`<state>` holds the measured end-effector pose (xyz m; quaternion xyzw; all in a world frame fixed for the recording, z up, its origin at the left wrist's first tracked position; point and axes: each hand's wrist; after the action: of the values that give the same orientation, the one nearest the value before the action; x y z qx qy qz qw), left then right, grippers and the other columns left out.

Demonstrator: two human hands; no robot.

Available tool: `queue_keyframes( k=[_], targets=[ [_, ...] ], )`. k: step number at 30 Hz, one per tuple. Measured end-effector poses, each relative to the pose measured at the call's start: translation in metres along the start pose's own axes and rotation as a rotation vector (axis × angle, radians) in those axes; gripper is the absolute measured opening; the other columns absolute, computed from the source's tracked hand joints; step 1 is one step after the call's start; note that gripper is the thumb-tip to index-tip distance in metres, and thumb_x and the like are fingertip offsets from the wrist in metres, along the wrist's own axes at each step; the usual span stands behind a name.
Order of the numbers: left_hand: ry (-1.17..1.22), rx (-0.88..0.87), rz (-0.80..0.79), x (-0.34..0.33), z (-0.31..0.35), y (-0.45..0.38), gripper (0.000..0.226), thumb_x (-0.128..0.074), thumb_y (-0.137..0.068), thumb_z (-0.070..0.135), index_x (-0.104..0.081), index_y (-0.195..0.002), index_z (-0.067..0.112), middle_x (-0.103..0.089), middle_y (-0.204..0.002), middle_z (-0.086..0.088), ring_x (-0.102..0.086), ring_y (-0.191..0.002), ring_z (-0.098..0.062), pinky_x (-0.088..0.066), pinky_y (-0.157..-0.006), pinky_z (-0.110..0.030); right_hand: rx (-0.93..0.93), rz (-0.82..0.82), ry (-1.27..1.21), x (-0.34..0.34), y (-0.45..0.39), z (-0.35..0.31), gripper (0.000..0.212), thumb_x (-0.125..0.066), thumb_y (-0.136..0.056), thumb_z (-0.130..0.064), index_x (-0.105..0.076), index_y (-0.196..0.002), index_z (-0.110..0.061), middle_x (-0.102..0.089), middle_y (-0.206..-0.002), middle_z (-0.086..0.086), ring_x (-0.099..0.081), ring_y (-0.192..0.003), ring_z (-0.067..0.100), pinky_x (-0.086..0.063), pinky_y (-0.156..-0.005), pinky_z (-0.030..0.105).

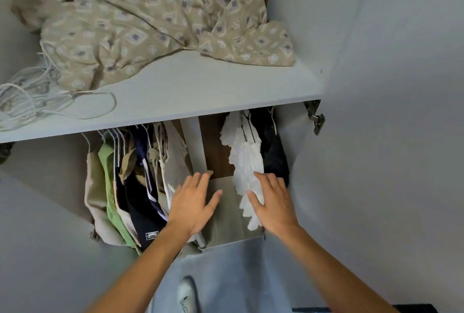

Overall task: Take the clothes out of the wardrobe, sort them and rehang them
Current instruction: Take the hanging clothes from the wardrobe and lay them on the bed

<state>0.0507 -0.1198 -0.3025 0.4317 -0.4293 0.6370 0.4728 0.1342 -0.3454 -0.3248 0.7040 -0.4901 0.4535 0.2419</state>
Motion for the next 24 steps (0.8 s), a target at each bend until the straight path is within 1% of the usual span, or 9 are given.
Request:
queue_keyframes(
  k=[3,4,5,8,12,15,18,22,24],
  targets=[
    [0.047,-0.060,-0.032,-0.013,-0.001,-0.036,0.060,-0.032,-0.105,0.062,-0.042,-0.150,0.023,-0.060,-0.127,0.000,-0.056,-0.120,-0.023,-0.051,-0.096,-0.043,-0.066,0.058,0.006,-0.002,-0.020,0.008,0.058,-0.050,-0.102,-0.053,-0.046,-0.152,-0.023,-0.051,-0.147,0.001,-0.047,-0.132,0.026,-0.047,-0.108,0.044],
    [0.074,-0.079,-0.045,-0.017,-0.002,-0.048,0.061,-0.032,-0.105,0.062,-0.041,-0.150,0.023,-0.060,-0.128,0.000,-0.055,-0.121,-0.023,-0.052,-0.097,-0.043,-0.095,0.075,0.001,-0.003,-0.028,0.010,0.057,-0.052,-0.103,-0.050,-0.046,-0.152,-0.021,-0.050,-0.148,0.003,-0.047,-0.133,0.027,-0.046,-0.109,0.045],
    [0.107,-0.092,-0.060,-0.021,-0.003,-0.061,0.061,-0.034,-0.105,0.061,-0.041,-0.151,0.023,-0.060,-0.130,0.000,-0.055,-0.123,-0.023,-0.051,-0.099,-0.044,-0.135,0.086,-0.009,-0.003,-0.037,0.011,0.059,-0.051,-0.103,-0.050,-0.044,-0.153,-0.020,-0.049,-0.150,0.005,-0.046,-0.134,0.028,-0.045,-0.111,0.046],
    [0.192,-0.119,-0.117,-0.031,-0.005,-0.099,0.060,-0.041,-0.105,0.058,-0.040,-0.153,0.021,-0.059,-0.139,-0.001,-0.054,-0.129,-0.023,-0.049,-0.104,-0.046,-0.241,0.124,-0.023,-0.003,-0.065,0.012,0.072,-0.035,-0.098,-0.059,-0.041,-0.155,-0.015,-0.047,-0.151,0.011,-0.046,-0.134,0.033,-0.044,-0.110,0.051],
    [0.144,-0.236,-0.164,-0.043,-0.001,-0.145,0.060,-0.043,-0.106,0.053,-0.041,-0.154,0.017,-0.057,-0.147,-0.006,-0.051,-0.133,-0.025,-0.047,-0.105,-0.045,-0.304,0.135,0.045,-0.006,-0.100,0.017,0.076,-0.029,-0.097,-0.058,-0.042,-0.154,-0.010,-0.049,-0.145,0.018,-0.049,-0.127,0.039,-0.046,-0.105,0.051],
    [0.096,-0.288,-0.199,-0.052,0.010,-0.172,0.061,-0.042,-0.106,0.054,-0.038,-0.157,0.019,-0.053,-0.152,-0.007,-0.049,-0.138,-0.027,-0.046,-0.107,-0.044,-0.305,0.089,0.140,-0.010,-0.121,0.026,0.067,-0.039,-0.101,-0.050,-0.041,-0.154,-0.009,-0.050,-0.144,0.020,-0.050,-0.123,0.042,-0.047,-0.102,0.050],
    [0.098,-0.314,-0.254,-0.063,0.022,-0.195,0.060,-0.046,-0.106,0.051,-0.034,-0.159,0.025,-0.050,-0.152,-0.008,-0.049,-0.138,-0.029,-0.047,-0.108,-0.046,-0.323,0.078,0.148,-0.011,-0.136,0.034,0.060,-0.050,-0.104,-0.040,-0.038,-0.155,-0.011,-0.047,-0.148,0.018,-0.049,-0.127,0.042,-0.047,-0.104,0.050],
    [0.109,-0.324,-0.304,-0.080,0.036,-0.217,0.060,-0.043,-0.106,0.052,-0.027,-0.162,0.036,-0.044,-0.156,-0.006,-0.043,-0.142,-0.028,-0.045,-0.109,-0.048,-0.363,0.045,0.095,-0.014,-0.147,0.045,0.060,-0.050,-0.105,-0.035,-0.033,-0.158,-0.012,-0.044,-0.151,0.018,-0.048,-0.130,0.042,-0.047,-0.104,0.050],
    [0.103,-0.309,-0.336,-0.089,0.041,-0.224,0.061,-0.042,-0.106,0.053,-0.028,-0.163,0.035,-0.041,-0.158,-0.006,-0.041,-0.144,-0.028,-0.045,-0.110,-0.048,-0.380,0.032,0.063,-0.020,-0.151,0.053,0.060,-0.049,-0.106,-0.033,-0.031,-0.159,-0.011,-0.046,-0.149,0.020,-0.051,-0.128,0.044,-0.048,-0.101,0.050]
  ],
)
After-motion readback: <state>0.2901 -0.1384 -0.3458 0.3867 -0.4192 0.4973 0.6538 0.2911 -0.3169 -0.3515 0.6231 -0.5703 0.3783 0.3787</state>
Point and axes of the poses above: each hand's wrist, its own y-axis away from the middle knuckle, its own x-axis out of the back of the hand, z = x × y
